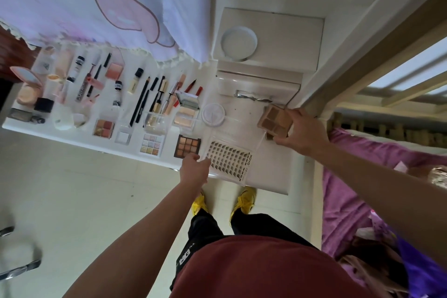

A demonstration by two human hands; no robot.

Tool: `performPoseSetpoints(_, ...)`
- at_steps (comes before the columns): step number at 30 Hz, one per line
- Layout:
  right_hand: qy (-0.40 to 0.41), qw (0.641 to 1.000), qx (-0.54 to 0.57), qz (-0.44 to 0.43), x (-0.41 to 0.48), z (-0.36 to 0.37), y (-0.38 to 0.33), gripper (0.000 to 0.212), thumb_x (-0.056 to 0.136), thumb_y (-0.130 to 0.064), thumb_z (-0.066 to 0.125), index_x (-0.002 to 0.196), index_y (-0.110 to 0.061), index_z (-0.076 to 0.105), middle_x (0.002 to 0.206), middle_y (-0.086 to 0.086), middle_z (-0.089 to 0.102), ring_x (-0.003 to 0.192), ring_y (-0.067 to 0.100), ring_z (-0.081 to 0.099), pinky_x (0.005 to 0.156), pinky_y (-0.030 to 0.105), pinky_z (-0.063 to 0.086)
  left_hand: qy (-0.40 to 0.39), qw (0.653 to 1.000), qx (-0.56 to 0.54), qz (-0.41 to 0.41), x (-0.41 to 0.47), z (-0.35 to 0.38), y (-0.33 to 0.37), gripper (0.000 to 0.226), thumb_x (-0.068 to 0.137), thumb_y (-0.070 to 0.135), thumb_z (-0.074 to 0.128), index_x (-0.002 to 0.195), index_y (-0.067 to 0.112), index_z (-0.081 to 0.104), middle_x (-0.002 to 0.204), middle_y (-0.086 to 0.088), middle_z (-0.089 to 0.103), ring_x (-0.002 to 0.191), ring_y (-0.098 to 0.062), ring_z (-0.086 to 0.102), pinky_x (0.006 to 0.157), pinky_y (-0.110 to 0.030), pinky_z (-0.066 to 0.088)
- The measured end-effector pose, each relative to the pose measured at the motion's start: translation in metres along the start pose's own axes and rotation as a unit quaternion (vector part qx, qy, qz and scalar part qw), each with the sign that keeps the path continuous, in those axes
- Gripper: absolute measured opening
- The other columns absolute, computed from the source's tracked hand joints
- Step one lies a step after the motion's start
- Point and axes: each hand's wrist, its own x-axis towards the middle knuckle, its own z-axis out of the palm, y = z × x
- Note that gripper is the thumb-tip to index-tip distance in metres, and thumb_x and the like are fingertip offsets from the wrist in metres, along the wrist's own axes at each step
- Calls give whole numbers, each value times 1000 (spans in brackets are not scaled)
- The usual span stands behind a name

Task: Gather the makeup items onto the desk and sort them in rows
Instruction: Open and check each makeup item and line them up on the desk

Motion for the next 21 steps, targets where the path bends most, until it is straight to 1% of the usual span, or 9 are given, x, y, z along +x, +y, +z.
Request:
performPoseSetpoints(3, 21, 999, 38, 20, -14, -7, 8, 86, 67, -57, 78, 138, -21, 46, 128, 3, 56, 103, 27, 61, 86, 35, 47, -3, 998, -11, 65, -6, -2, 17, 28, 87, 14, 61, 114, 8, 58, 96, -11, 65, 77, -23, 62, 82, -43, 57)
performPoseSetpoints(5, 45, 997, 57, 22, -24, -17, 9, 82, 66, -57, 78, 134, -22, 48, 122, 1, 57, 95, 23, 62, 83, 35, 49, -26, 994, -34, 104, -14, -4, 33, 21, 88, 8, 60, 109, 7, 60, 90, -11, 65, 72, -19, 62, 70, -35, 57)
performPoseSetpoints(7, 74, 994, 74, 14, -32, -30, 6, 80, 66, -55, 80, 132, -21, 50, 120, 1, 56, 92, 20, 61, 83, 35, 49, -52, 987, -58, 144, -23, -5, 52, 19, 88, 4, 60, 107, 6, 62, 88, -12, 65, 70, -18, 61, 62, -29, 54)
performPoseSetpoints(10, 111, 991, 76, -24, -39, -50, -5, 86, 63, -61, 79, 133, -18, 51, 122, 0, 54, 95, 18, 58, 83, 32, 45, -108, 972, -92, 188, -35, -6, 76, 10, 88, 4, 63, 97, 6, 66, 83, -11, 67, 72, -19, 63, 63, -27, 54)
performPoseSetpoints(12, 117, 988, 83, -60, -42, -61, -18, 91, 62, -57, 82, 136, -15, 50, 125, 0, 53, 93, 10, 52, 85, 29, 42, -147, 961, -112, 206, -42, -6, 91, 4, 89, 8, 65, 92, 8, 68, 83, -11, 69, 74, -21, 66, 65, -28, 55)
performPoseSetpoints(14, 108, 986, 87, -92, -45, -71, -33, 95, 63, -52, 84, 140, -13, 47, 129, 1, 50, 94, 7, 48, 87, 34, 48, -190, 948, -135, 217, -50, -7, 105, 7, 90, 12, 66, 93, 6, 69, 86, -14, 71, 75, -23, 68, 65, -28, 56)
performPoseSetpoints(17, 98, 981, 109, -128, -48, -82, -57, 96, 64, -48, 84, 143, -12, 44, 132, 1, 46, 98, 9, 49, 86, 39, 53, -246, 931, -139, 229, -62, -10, 117, 16, 88, 14, 68, 99, 2, 70, 89, -17, 72, 77, -24, 69, 67, -28, 57)
performPoseSetpoints(19, 78, 982, 109, -133, -50, -85, -69, 96, 65, -45, 85, 145, -12, 42, 134, 0, 44, 98, 8, 47, 91, 35, 50, -247, 929, -145, 235, -65, -14, 121, 19, 86, 8, 69, 103, -1, 68, 87, -16, 71, 75, -24, 69, 68, -29, 58)
performPoseSetpoints(21, 65, 979, 137, -134, -52, -86, -81, 94, 66, -44, 86, 144, -15, 42, 130, -4, 43, 95, 6, 49, 87, 28, 50, -235, 930, -156, 238, -65, -22, 121, 21, 85, 3, 69, 105, -5, 67, 87, -17, 70, 74, -24, 69, 67, -28, 59)
